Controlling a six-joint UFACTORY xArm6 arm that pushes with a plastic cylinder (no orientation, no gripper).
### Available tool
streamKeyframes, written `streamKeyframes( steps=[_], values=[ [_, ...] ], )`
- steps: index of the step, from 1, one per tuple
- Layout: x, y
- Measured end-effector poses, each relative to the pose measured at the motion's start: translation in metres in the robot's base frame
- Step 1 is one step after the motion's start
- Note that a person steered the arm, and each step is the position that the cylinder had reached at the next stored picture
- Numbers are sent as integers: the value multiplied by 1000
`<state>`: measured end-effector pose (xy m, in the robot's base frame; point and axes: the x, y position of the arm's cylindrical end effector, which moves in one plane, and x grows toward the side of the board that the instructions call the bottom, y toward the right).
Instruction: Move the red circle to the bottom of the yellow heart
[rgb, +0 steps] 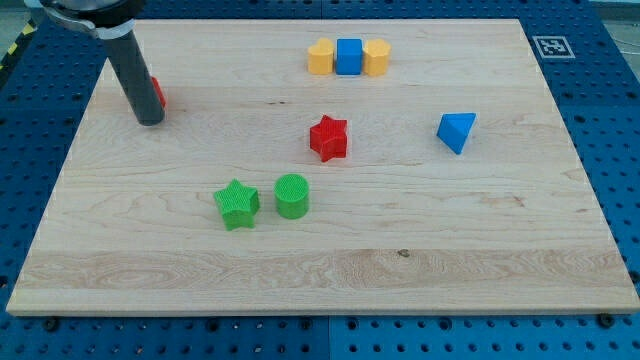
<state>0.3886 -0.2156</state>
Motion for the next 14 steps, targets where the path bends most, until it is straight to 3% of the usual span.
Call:
streamKeyframes(
  steps=[3,6,8,11,14],
  values=[
    [1,-36],
    [-1,2],
    [-15,-4],
    [37,-57],
    [-29,-63]
  ],
)
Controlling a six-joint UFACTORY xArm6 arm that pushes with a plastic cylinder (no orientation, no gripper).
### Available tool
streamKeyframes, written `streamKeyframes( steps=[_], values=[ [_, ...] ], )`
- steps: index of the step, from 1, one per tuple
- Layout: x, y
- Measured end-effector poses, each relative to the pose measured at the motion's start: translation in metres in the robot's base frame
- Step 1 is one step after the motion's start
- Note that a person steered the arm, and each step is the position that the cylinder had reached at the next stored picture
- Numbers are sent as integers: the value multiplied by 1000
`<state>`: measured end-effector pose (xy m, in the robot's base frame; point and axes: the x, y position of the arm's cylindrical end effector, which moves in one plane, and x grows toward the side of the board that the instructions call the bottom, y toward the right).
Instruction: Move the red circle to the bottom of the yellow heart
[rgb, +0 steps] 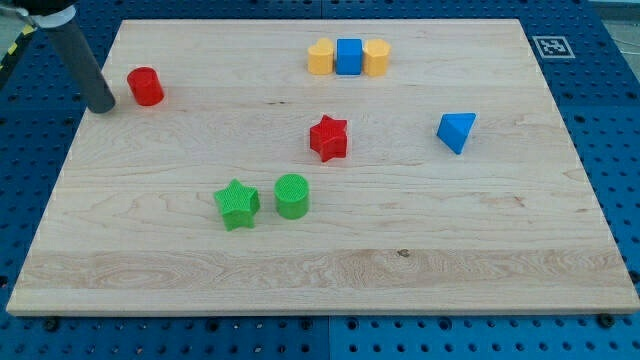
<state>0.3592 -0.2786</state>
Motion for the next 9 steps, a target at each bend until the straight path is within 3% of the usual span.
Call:
streamKeyframes(
  steps=[2,9],
  values=[
    [-19,13],
    [-19,105]
  ],
)
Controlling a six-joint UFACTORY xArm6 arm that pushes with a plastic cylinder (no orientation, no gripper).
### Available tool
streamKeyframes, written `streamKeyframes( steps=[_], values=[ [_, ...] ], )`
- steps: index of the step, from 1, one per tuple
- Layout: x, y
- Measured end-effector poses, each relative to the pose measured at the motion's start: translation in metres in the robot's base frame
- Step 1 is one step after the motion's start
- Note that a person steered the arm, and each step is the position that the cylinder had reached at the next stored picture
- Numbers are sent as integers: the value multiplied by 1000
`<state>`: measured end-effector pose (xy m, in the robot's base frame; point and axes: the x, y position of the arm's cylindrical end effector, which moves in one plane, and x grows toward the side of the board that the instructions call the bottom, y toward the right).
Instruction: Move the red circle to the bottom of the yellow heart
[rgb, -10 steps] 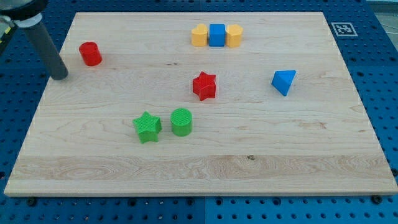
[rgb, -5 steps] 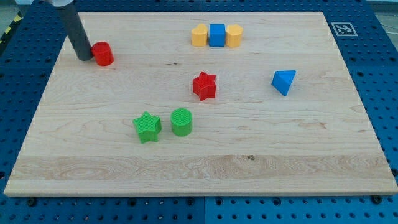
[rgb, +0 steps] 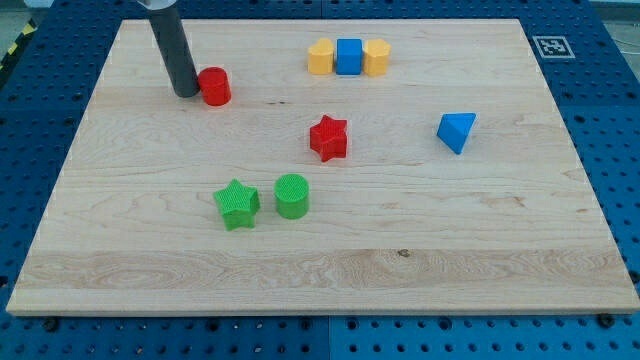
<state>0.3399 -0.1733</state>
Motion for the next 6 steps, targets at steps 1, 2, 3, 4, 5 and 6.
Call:
streamKeyframes(
  steps=[1,2,3,4,5,6],
  values=[
    [0,7],
    [0,16],
    [0,27],
    [-2,41],
    [-3,59],
    [-4,78]
  ],
)
